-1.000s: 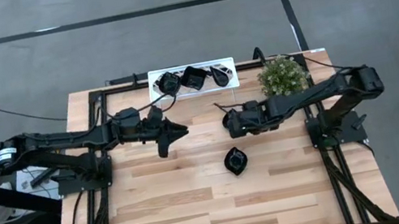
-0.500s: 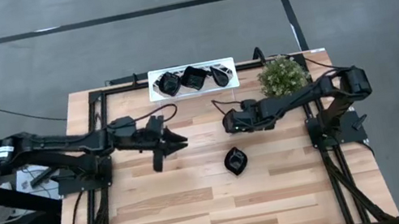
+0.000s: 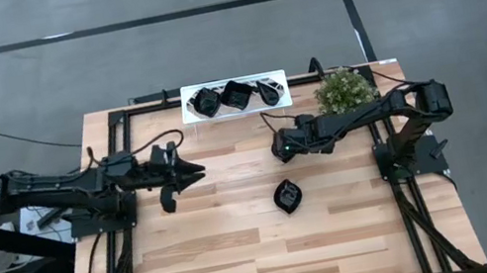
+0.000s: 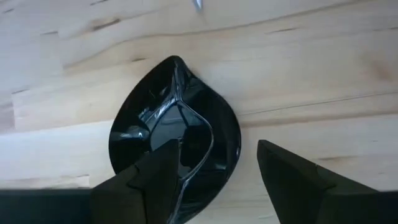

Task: Pick & Place Mini shaped plates
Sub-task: Stack the leaf-shaped plate on top of the other leaf-shaped plates on the shelf

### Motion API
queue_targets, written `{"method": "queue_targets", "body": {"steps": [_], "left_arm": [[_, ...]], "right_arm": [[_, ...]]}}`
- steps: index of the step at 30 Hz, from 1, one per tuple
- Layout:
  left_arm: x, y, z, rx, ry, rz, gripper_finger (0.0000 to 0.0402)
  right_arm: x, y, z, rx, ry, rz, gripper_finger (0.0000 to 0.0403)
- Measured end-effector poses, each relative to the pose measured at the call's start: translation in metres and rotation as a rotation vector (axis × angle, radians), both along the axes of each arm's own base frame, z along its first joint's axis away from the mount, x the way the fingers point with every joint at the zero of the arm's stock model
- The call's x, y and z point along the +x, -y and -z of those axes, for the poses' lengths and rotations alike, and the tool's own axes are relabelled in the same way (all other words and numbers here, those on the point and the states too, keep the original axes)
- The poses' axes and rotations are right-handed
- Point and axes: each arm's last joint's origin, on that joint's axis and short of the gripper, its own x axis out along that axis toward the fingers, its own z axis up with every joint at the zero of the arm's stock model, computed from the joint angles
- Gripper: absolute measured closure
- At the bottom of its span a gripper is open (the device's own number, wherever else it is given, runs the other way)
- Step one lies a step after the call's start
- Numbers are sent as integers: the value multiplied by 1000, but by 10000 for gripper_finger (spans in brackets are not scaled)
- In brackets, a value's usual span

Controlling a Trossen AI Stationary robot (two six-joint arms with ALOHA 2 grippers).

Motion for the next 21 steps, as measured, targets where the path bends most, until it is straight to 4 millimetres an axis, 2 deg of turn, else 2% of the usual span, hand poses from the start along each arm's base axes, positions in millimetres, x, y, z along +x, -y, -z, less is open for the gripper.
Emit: {"method": "queue_targets", "body": {"steps": [5, 15, 21], "left_arm": [[-8, 0, -1, 4, 24, 1, 309], [-8, 1, 0, 17, 21, 9, 309], [-8, 1, 0, 18, 21, 9, 309]], "right_arm": [[0, 3, 3, -15, -4, 32, 189], [7, 8, 28, 21, -61, 63, 189], [8, 11, 31, 12, -72, 77, 189]]}}
